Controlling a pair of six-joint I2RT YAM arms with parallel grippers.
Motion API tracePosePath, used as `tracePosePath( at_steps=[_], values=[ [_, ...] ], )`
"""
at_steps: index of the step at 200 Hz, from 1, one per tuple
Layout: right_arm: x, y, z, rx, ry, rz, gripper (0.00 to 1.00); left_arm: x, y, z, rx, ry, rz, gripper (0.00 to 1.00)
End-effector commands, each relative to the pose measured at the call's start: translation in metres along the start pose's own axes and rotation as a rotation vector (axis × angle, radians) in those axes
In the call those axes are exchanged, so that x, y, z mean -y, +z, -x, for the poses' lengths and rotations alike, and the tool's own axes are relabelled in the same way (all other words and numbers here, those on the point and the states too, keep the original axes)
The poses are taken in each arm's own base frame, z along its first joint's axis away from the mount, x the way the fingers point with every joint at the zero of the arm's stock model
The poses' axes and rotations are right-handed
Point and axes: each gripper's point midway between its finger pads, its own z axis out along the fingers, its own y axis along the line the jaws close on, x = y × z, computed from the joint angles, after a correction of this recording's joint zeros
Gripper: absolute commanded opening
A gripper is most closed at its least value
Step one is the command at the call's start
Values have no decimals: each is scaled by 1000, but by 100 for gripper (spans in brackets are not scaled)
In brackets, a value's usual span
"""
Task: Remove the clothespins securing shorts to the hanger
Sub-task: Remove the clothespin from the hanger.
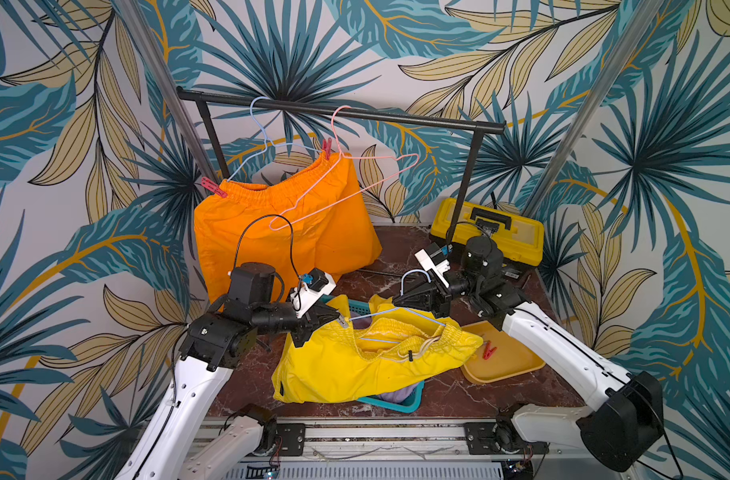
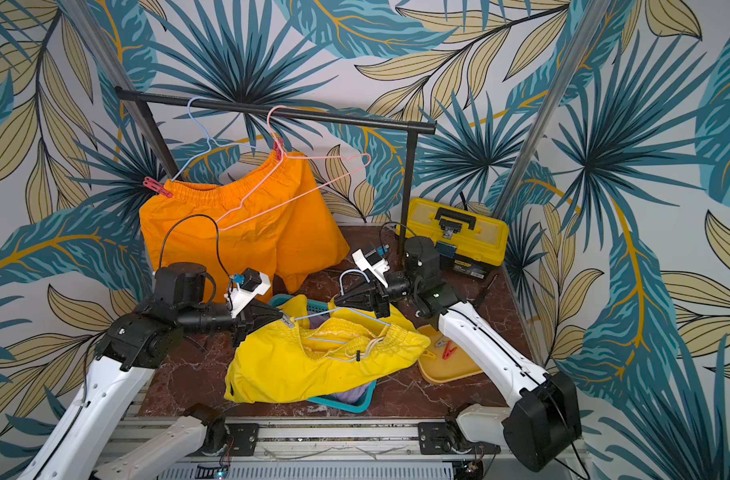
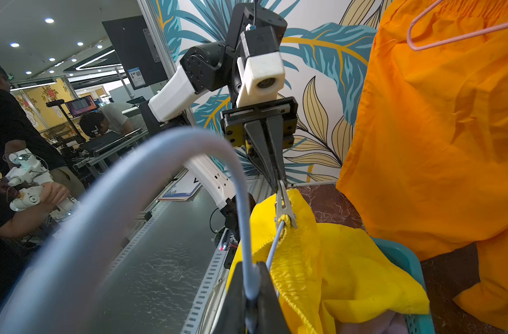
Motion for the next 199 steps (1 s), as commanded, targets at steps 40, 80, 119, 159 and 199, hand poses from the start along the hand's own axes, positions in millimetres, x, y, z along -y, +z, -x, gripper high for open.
tracePosePath(
  at_steps=[40, 80, 119, 159, 199],
  values=[
    [1, 0, 6, 3, -30, -20, 0, -1, -3, -2, 0, -3, 16, 0],
    [17, 2, -13, -21, 13, -45, 0, -5, -5, 3, 0, -1, 47, 0],
    [32, 4, -30, -35, 50, -62, 0, -9, -11, 11, 12, 20, 83, 0],
    [43, 8, -47, -45, 91, -63, 0, -16, -15, 24, 22, 37, 119, 0],
    [53, 19, -57, -47, 95, -94, 0, -25, -27, 36, 35, 56, 207, 0]
  ],
)
